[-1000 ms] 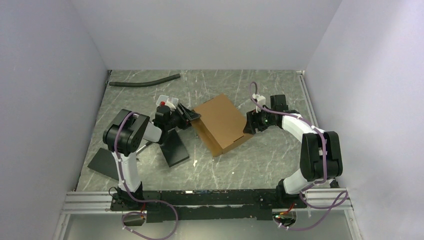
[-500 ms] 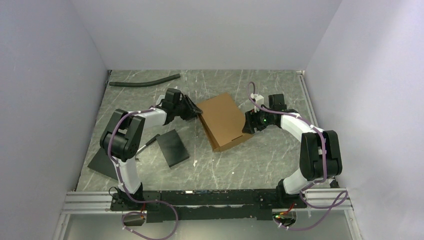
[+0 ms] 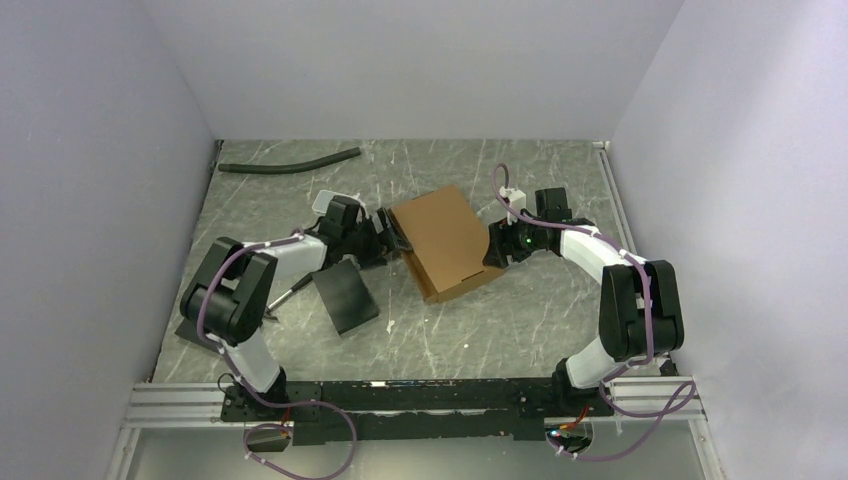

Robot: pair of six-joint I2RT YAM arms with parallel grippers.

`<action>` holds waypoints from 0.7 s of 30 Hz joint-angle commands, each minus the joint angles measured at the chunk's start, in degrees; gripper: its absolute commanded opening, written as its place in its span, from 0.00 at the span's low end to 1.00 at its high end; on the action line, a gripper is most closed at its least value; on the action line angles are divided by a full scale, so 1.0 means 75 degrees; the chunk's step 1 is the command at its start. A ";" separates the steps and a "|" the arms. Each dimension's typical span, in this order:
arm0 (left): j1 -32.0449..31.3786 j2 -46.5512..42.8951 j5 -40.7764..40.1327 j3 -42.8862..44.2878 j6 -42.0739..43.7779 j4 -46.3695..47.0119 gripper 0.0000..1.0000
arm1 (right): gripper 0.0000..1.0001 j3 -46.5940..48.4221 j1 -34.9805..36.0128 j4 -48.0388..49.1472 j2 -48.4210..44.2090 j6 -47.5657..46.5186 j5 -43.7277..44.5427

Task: Fold the paper box

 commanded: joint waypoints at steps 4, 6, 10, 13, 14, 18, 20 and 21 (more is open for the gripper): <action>-0.0306 -0.1061 0.0423 -0.1292 -0.0212 0.1103 0.97 | 0.70 -0.0035 0.0151 -0.0208 0.0296 -0.0272 0.0561; -0.0600 -0.1093 0.0301 -0.1364 -0.0447 0.1206 0.98 | 0.70 -0.0032 0.0155 -0.0211 0.0320 -0.0284 0.0556; -0.1080 -0.0973 0.0033 -0.1384 -0.1140 0.1555 0.99 | 0.70 -0.0053 0.0156 -0.0208 0.0322 -0.0295 0.0576; -0.1319 -0.0858 -0.0139 -0.1369 -0.1574 0.1769 0.99 | 0.70 -0.0050 0.0156 -0.0208 0.0331 -0.0295 0.0579; -0.1396 -0.0773 -0.0182 -0.1286 -0.1703 0.1656 0.99 | 0.70 -0.0056 0.0156 -0.0208 0.0332 -0.0296 0.0578; -0.1799 -0.0360 -0.0255 -0.0794 -0.2211 0.1107 0.90 | 0.70 -0.0048 0.0159 -0.0208 0.0343 -0.0296 0.0571; -0.2011 -0.0255 -0.0267 -0.0566 -0.2536 0.0718 0.78 | 0.70 -0.0056 0.0167 -0.0208 0.0328 -0.0296 0.0570; -0.2151 -0.0231 -0.0286 -0.0425 -0.2685 0.0469 0.70 | 0.70 -0.0056 0.0165 -0.0198 0.0327 -0.0296 0.0568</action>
